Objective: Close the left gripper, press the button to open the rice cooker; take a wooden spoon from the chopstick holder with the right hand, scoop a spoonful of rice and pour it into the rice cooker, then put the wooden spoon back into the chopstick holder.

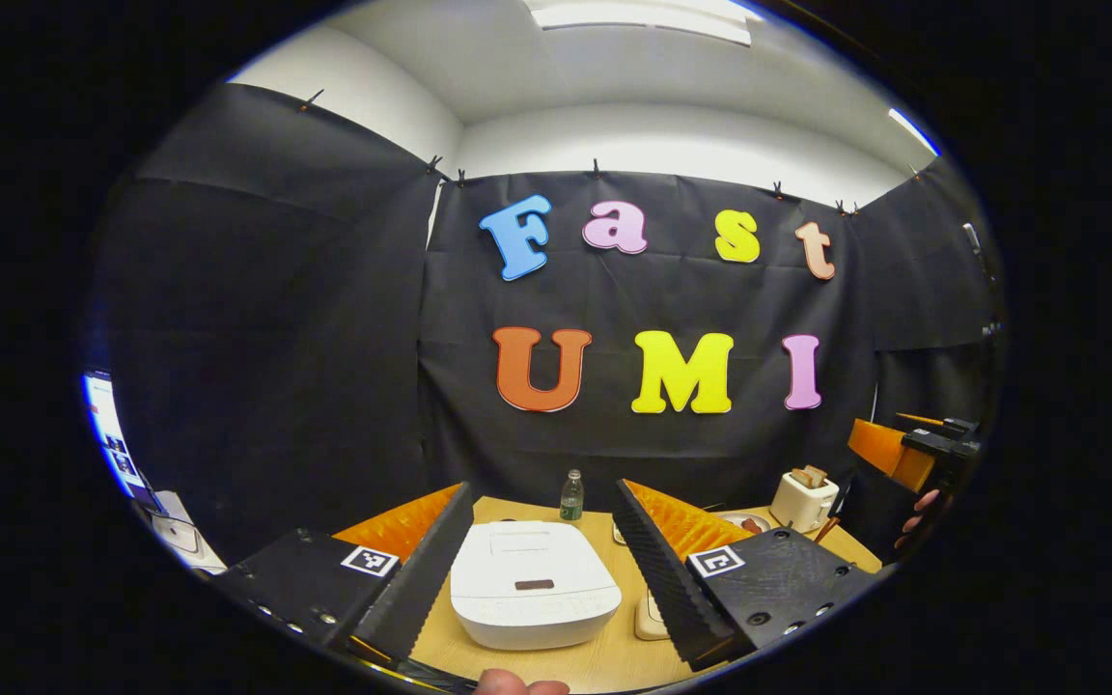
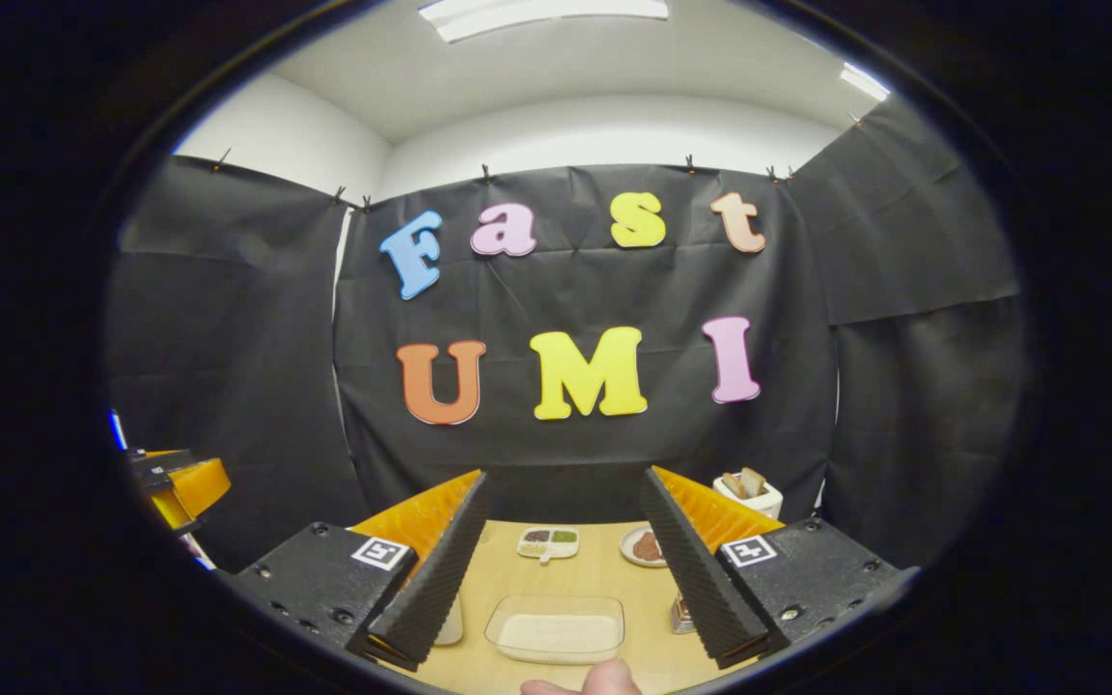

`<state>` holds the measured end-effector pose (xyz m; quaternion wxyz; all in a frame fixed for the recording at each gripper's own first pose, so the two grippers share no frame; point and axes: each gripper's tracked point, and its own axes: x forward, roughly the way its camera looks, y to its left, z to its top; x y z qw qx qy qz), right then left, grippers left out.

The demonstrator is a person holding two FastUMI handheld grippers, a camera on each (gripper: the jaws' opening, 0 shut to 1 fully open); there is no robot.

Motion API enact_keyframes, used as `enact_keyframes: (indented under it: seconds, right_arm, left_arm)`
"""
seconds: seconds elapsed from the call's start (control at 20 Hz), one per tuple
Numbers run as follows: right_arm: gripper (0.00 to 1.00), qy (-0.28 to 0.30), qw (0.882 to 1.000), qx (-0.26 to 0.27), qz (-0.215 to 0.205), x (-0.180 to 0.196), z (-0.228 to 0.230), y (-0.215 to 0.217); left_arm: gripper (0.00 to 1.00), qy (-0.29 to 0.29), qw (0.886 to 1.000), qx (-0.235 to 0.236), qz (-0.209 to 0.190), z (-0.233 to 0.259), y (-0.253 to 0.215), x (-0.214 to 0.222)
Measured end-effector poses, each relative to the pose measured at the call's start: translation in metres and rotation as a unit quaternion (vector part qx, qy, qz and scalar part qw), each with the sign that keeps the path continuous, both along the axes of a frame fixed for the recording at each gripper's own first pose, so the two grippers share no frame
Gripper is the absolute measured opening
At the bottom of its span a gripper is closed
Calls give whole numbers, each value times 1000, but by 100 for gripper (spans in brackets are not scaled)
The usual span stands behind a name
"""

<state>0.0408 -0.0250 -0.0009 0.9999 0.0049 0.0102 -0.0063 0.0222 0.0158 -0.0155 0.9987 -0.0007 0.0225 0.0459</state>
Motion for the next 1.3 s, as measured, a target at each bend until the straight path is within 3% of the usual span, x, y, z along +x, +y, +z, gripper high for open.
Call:
enact_keyframes:
  seconds: [0.65, 0.7, 0.95, 1.05, 1.1, 1.25, 1.3]
  right_arm:
    - [100, 17, 1000, -10, 8, 32, -19, -21]
    - [96, 19, 1000, -12, 7, 34, -21, -25]
    - [96, 33, 999, -16, -6, 42, -39, -52]
    - [96, 43, 999, -14, -12, 46, -47, -66]
    - [96, 49, 999, -13, -15, 48, -51, -74]
    - [100, 62, 998, -6, -26, 53, -63, -96]
    - [100, 65, 997, -5, -30, 54, -67, -103]
  left_arm:
    - [94, 49, 999, -13, 16, -30, 1, 17]
    - [94, 59, 998, -17, 16, -37, 1, 19]
    - [93, 177, 984, -18, 17, -101, 5, 28]
    - [81, 229, 973, -39, 3, -125, -1, 35]
    - [59, 250, 967, -52, 1, -135, -2, 39]
    - [32, 305, 949, -73, 19, -162, 9, 52]
    - [10, 318, 944, -84, 20, -168, 11, 56]
